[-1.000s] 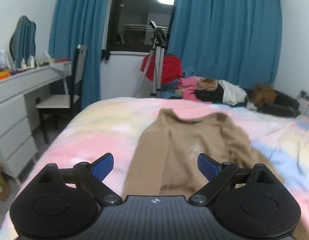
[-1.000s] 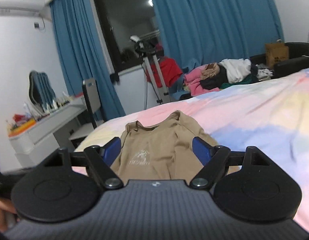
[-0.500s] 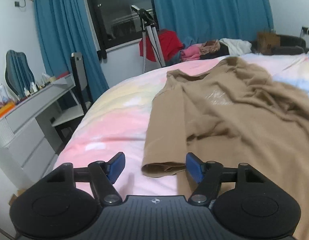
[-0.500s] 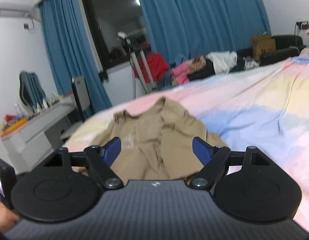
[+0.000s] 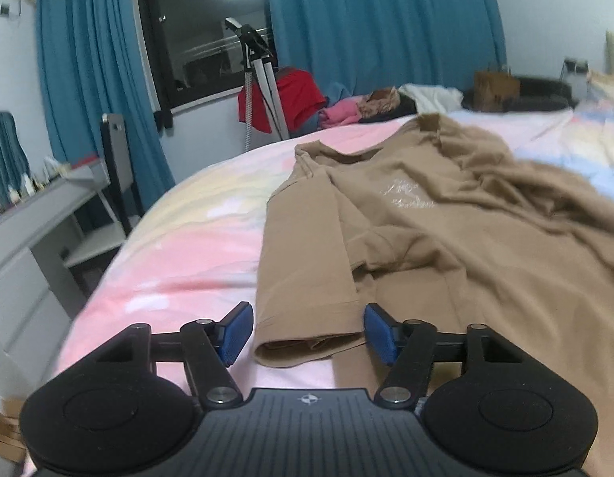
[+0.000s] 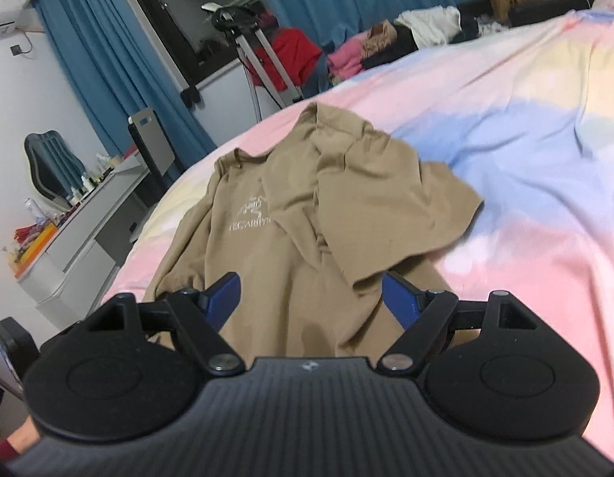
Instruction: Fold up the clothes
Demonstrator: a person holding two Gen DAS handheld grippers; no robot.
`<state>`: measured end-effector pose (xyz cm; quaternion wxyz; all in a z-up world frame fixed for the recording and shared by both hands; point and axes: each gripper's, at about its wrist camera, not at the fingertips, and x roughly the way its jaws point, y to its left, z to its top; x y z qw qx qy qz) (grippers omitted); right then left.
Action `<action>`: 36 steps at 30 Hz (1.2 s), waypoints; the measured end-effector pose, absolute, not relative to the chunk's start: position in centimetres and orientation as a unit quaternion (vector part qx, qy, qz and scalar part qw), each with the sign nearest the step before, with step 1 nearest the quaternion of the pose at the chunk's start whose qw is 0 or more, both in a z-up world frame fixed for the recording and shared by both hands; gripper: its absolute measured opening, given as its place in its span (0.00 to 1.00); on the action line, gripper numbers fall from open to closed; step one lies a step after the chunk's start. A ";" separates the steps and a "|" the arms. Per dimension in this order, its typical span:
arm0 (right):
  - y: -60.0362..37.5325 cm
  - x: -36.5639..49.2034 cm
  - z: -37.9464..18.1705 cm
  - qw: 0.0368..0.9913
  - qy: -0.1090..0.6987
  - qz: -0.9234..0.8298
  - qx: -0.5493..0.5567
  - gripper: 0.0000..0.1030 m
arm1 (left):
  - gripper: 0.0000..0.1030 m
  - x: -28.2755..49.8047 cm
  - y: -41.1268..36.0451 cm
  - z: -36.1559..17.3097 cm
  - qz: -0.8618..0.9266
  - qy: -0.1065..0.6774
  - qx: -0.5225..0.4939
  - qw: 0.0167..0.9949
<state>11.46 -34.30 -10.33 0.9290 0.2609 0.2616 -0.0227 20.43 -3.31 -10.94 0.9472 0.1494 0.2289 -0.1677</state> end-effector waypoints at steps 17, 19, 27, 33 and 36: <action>-34.0 11.7 -11.3 0.922 0.288 -0.031 0.258 0.78 | 0.10 22.5 0.5 -8.8 -0.140 0.229 -0.049 0.962; -34.2 11.8 -11.5 0.920 0.289 -0.034 0.263 0.78 | 0.10 22.7 1.9 -7.9 -0.148 0.225 -0.096 0.958; -34.4 11.8 -11.6 0.917 0.292 -0.031 0.271 0.78 | 0.10 25.6 6.8 -5.5 -0.159 0.248 -0.232 0.927; -34.6 12.7 -12.1 0.911 0.301 -0.037 0.279 0.78 | 0.10 27.0 9.3 -4.4 -0.147 0.251 -0.257 0.922; -34.6 13.3 -12.7 0.905 0.313 -0.037 0.285 0.77 | 0.10 27.0 9.9 -4.6 -0.143 0.248 -0.279 0.917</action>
